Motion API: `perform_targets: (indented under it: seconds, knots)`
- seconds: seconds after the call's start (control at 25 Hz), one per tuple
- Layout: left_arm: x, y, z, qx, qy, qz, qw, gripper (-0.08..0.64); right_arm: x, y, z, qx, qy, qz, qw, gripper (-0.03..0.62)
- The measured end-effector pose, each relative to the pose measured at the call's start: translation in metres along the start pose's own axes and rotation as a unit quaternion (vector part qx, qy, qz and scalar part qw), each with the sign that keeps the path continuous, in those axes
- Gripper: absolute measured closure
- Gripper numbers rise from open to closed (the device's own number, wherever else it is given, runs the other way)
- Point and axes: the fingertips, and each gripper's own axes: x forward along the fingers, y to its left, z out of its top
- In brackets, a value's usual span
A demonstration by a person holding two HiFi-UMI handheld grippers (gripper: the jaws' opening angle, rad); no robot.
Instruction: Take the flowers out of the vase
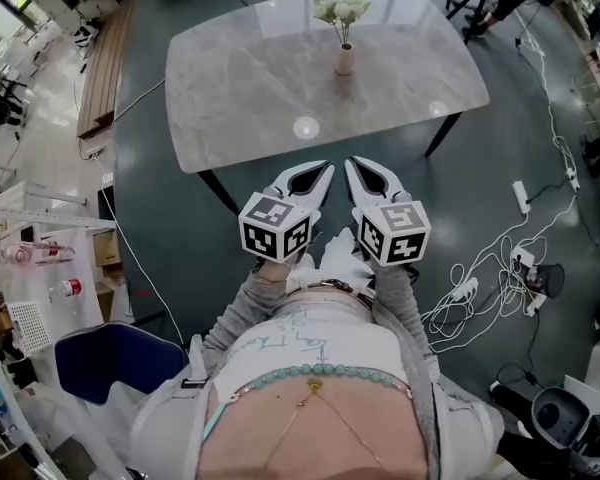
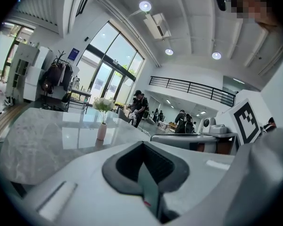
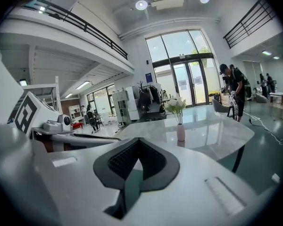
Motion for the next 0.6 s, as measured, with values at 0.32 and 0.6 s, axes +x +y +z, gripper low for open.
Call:
perform_targets:
  seconds: [0.32,0.6]
  knots:
    - [0.045,0.003,0.033,-0.003,-0.016,0.004,0.9999,0.560,0.022,-0.035,0.033,-0.014,-0.002,0.026,1.000,0.566]
    - [0.080,0.005,0.048,-0.004,-0.018,0.023,0.9996,0.560,0.033,-0.065,0.050,-0.022,0.001,0.049,0.999,0.566]
